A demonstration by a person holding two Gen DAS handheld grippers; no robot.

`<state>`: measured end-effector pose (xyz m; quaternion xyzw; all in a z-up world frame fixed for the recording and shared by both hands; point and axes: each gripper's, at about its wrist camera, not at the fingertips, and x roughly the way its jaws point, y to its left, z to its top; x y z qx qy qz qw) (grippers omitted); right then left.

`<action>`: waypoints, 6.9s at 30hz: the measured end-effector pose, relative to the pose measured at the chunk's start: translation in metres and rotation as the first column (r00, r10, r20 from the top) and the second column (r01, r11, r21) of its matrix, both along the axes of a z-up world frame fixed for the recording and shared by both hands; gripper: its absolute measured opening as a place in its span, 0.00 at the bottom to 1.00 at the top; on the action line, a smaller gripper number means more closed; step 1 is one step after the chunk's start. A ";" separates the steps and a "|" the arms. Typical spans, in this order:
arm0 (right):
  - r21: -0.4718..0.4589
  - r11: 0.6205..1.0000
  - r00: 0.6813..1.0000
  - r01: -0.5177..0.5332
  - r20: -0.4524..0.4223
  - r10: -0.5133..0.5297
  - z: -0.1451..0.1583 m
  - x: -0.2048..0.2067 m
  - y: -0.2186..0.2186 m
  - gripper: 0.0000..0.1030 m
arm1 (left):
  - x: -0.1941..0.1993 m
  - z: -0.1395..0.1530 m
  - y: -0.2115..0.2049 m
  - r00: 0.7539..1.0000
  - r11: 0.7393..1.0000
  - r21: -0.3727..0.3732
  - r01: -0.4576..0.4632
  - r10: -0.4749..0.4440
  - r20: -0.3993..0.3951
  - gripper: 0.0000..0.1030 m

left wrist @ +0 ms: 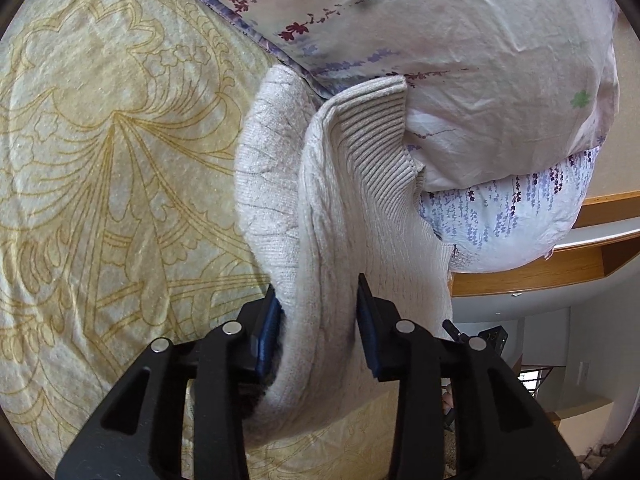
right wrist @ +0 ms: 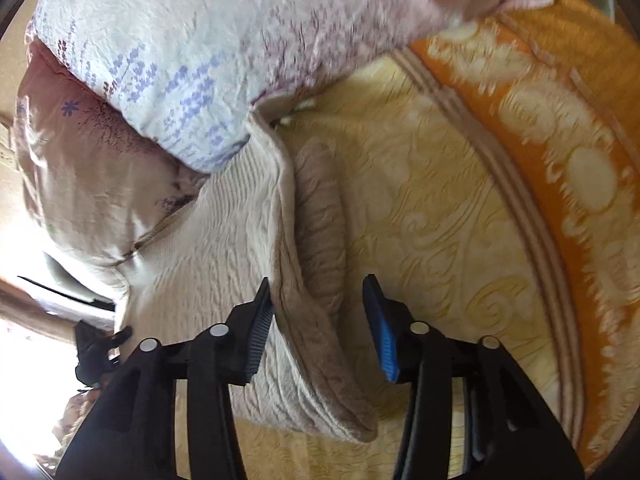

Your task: Fold small clothes

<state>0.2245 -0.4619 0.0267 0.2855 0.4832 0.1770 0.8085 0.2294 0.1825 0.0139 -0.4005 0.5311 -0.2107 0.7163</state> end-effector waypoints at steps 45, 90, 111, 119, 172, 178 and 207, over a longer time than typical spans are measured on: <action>-0.510 0.810 0.882 -0.289 0.187 0.432 0.025 -0.018 0.217 0.65 | 0.022 0.088 -0.132 0.960 0.968 -0.175 0.181 -0.136 0.243 0.25; 0.304 0.918 0.930 -0.255 -0.184 0.319 0.013 0.044 0.087 0.33 | -0.049 0.091 -0.179 0.888 0.774 0.618 0.137 -0.373 0.270 0.96; 0.274 0.962 1.000 -0.002 0.020 -0.004 0.040 0.037 -0.025 0.13 | -0.044 0.080 -0.194 0.869 0.775 0.595 0.215 -0.430 0.245 0.97; 0.023 0.997 0.997 -0.069 -0.029 0.070 0.026 0.048 -0.008 0.14 | -0.052 0.090 -0.211 0.782 0.754 0.608 0.248 -0.526 0.334 0.97; -0.080 0.997 0.987 0.008 0.161 0.005 0.076 -0.055 -0.025 0.11 | -0.086 0.061 -0.257 0.587 0.510 0.836 0.202 -0.746 0.314 0.18; -0.072 0.997 0.984 0.020 0.179 -0.007 0.082 -0.057 -0.027 0.10 | -0.084 0.067 -0.251 0.606 0.542 0.815 0.206 -0.725 0.329 0.15; -0.067 0.994 0.996 0.081 -0.031 -0.083 0.010 -0.067 -0.032 0.11 | -0.071 0.043 -0.244 0.671 0.562 0.751 0.347 -0.708 0.220 0.20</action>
